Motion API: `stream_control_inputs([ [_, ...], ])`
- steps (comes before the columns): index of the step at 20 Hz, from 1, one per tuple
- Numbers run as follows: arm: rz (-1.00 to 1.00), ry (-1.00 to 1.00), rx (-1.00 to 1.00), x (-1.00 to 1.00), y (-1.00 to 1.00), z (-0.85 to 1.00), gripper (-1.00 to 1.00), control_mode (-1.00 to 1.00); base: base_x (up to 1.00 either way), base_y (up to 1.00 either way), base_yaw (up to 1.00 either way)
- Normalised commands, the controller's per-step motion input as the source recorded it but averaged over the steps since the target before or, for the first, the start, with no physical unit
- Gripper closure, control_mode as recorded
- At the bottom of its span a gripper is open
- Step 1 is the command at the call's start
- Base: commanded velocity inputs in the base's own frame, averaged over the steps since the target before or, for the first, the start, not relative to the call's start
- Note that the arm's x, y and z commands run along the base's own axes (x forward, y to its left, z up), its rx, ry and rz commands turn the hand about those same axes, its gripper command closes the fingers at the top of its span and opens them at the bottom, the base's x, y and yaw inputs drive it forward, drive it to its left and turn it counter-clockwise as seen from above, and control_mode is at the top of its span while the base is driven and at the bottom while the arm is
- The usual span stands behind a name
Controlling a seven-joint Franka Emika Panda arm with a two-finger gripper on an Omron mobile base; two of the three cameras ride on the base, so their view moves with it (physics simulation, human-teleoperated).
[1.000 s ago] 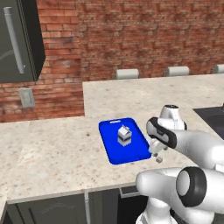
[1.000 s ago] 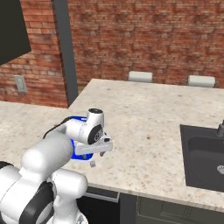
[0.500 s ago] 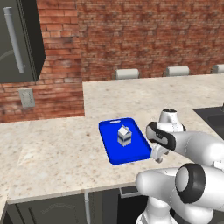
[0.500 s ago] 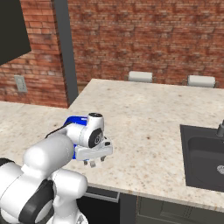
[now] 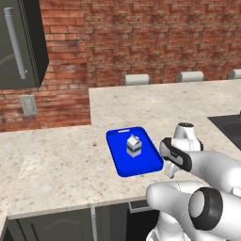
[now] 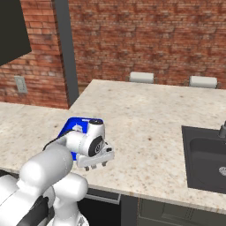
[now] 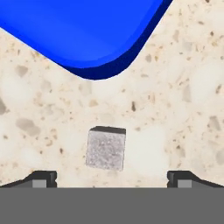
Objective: Take out the milk from the fridge and place it on the tray on the counter. Then take the sugar cube near the tray and place it in the tray.
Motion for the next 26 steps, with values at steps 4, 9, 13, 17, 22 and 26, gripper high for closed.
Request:
stream_control_inputs([
  [4,0.05,-0.12,0.0,0.24,0.0,-0.06,-1.0,-1.0,0.0,0.0,0.0],
  [9,0.04,-0.02,0.0,0.08,0.01,-0.14,-1.0,-1.0,0.0,0.0,0.0],
  [13,0.0,0.02,0.0,0.0,0.11,-0.29,-1.0,-1.0,0.0,0.0,0.0],
  [17,0.0,0.0,0.0,0.01,0.17,-0.16,-1.0,-1.0,0.0,0.0,0.0],
  [22,0.0,0.0,0.0,-0.01,0.23,-0.16,-1.0,-1.0,0.0,0.0,0.0],
  [26,0.0,0.0,0.0,-0.47,0.08,-0.52,1.0,-1.0,0.0,0.0,0.0],
])
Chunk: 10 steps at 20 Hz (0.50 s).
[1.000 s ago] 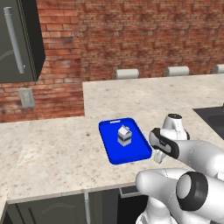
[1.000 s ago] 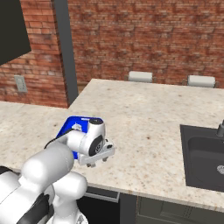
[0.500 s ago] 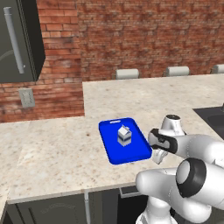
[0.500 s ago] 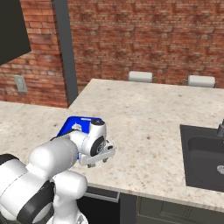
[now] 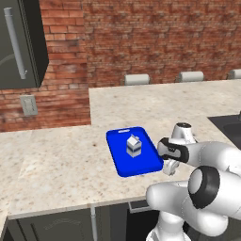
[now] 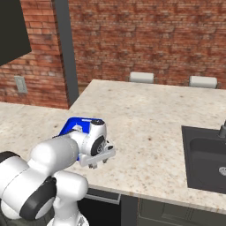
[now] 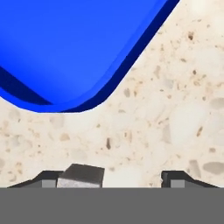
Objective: Take out the milk from the fridge and place it on the tray on the counter. Then take the sugar cube near the tray and place it in the tray.
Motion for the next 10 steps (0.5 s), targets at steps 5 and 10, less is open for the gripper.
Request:
stream_control_inputs([
  [5,0.0,0.0,0.0,-0.66,0.0,-0.47,1.0,-1.0,0.0,0.0,0.0],
  [10,0.0,-0.01,0.0,-0.48,0.01,-0.3,1.0,-1.0,0.0,0.0,0.0],
])
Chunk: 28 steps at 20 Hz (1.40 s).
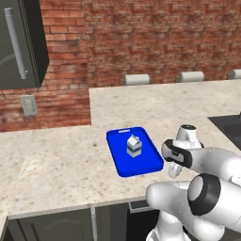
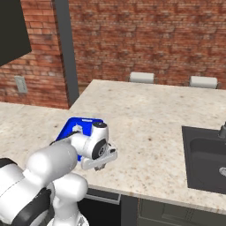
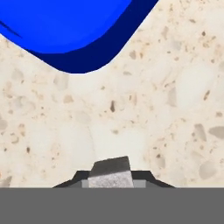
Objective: Take out the milk from the fridge and place it on the tray on the counter. Then take the sugar cube near the tray and place it in the tray.
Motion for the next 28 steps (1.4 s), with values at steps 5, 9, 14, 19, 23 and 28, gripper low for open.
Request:
stream_control_inputs([
  [5,0.0,-0.01,0.0,-0.48,0.07,0.28,1.0,-1.0,0.0,0.0,0.0],
  [9,0.01,-0.04,0.0,-0.4,0.21,1.0,1.0,-1.0,0.0,0.0,0.0],
  [14,0.13,-0.16,0.0,0.11,0.54,0.71,1.0,-1.0,0.0,0.0,0.0],
  [19,0.06,-0.27,-0.02,0.55,0.49,0.44,1.0,-1.0,0.0,0.0,0.0],
  [23,0.01,-0.04,0.0,0.83,0.26,0.28,1.0,-1.0,0.0,0.0,0.0],
  [28,0.0,0.22,0.01,0.73,0.01,0.07,1.0,-1.0,0.0,0.0,0.0],
])
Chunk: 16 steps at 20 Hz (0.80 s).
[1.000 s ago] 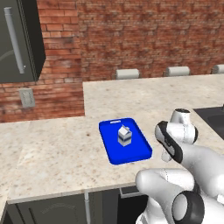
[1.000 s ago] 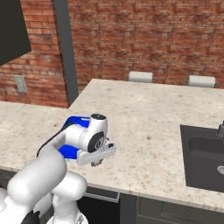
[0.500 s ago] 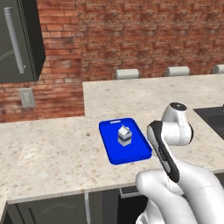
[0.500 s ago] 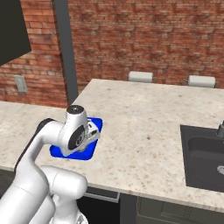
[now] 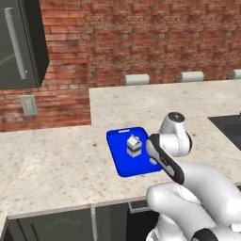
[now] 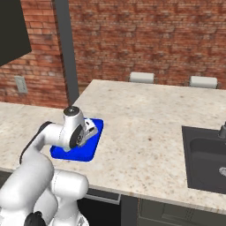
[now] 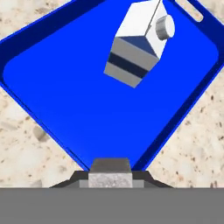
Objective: Take out the milk from the fridge and place it on the tray on the counter. Then take the sugar cube near the tray and place it in the tray.
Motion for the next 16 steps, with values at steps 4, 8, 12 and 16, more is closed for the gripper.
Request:
stream_control_inputs([
  [4,-0.04,0.14,0.0,0.29,0.21,-0.15,1.0,-1.0,0.0,0.0,0.0],
  [8,-0.09,0.01,0.0,0.15,0.27,-0.19,1.0,-1.0,0.0,0.0,0.0],
  [12,-0.11,0.0,0.0,0.08,0.14,-0.24,1.0,-1.0,0.0,0.0,0.0],
  [16,-0.1,0.0,0.0,0.0,0.0,-0.33,1.0,-1.0,0.0,0.0,0.0],
])
